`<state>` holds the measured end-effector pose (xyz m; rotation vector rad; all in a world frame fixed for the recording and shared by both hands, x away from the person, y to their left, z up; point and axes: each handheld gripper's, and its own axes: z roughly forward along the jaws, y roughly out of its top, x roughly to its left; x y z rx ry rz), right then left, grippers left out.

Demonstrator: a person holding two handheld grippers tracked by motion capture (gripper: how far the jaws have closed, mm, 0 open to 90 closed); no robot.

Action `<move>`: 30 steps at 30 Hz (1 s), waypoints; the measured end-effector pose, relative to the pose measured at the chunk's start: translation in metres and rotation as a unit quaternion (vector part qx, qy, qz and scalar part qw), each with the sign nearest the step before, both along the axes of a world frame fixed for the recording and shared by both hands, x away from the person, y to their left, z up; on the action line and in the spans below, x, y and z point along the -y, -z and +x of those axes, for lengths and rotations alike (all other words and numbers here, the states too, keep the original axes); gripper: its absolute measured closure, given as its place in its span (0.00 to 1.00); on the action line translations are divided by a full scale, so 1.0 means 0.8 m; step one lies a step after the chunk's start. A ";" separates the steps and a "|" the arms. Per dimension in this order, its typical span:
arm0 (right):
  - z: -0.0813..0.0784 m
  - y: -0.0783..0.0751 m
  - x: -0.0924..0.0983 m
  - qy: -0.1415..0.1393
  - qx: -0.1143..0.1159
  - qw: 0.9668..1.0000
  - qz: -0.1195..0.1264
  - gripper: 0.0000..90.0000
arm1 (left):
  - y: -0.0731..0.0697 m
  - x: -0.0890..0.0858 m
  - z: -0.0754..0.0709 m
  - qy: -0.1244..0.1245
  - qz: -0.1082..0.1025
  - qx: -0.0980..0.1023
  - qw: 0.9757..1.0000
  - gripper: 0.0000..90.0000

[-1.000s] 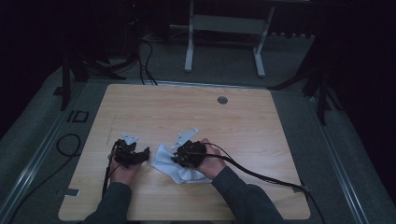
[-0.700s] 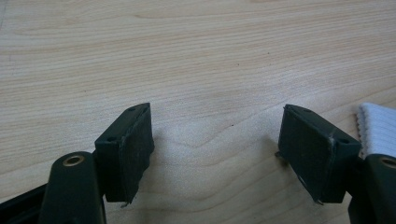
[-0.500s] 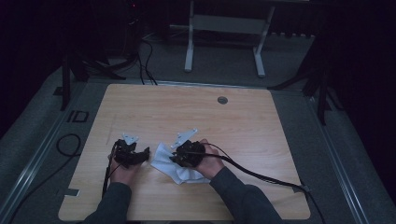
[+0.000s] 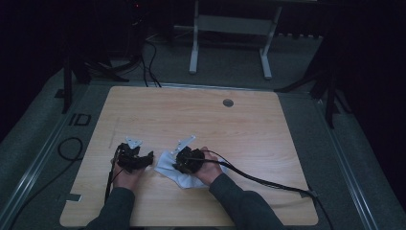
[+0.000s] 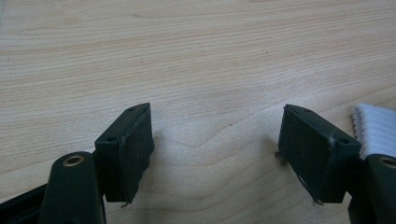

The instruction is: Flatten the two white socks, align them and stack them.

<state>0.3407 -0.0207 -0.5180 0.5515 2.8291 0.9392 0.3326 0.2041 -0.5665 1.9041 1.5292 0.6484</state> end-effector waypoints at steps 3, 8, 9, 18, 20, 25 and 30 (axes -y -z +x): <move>0.002 0.006 -0.002 0.005 -0.002 1.000 -0.004 0.90 | 0.000 0.000 0.000 0.000 0.000 0.001 1.000 0.29; 0.004 0.014 -0.004 0.011 -0.011 1.000 -0.009 0.86 | 0.000 0.000 0.000 0.000 0.000 0.001 1.000 0.29; 0.004 0.016 -0.005 0.011 -0.014 1.000 -0.008 0.80 | 0.000 0.000 0.000 0.000 0.000 0.001 1.000 0.29; 0.003 -0.002 0.002 0.024 0.011 1.000 0.001 0.57 | -0.006 0.000 -0.002 0.000 0.003 -0.013 1.000 0.40; 0.004 -0.008 0.005 0.027 0.019 0.999 -0.002 0.56 | -0.008 0.001 -0.004 -0.001 0.012 -0.013 1.000 0.51; 0.005 -0.026 0.017 0.029 0.046 0.998 -0.023 0.56 | -0.019 0.005 -0.013 0.018 0.012 0.000 1.000 0.73; 0.005 -0.037 0.024 0.031 0.068 0.996 -0.043 0.56 | -0.031 0.009 -0.023 0.049 -0.016 0.018 0.999 0.82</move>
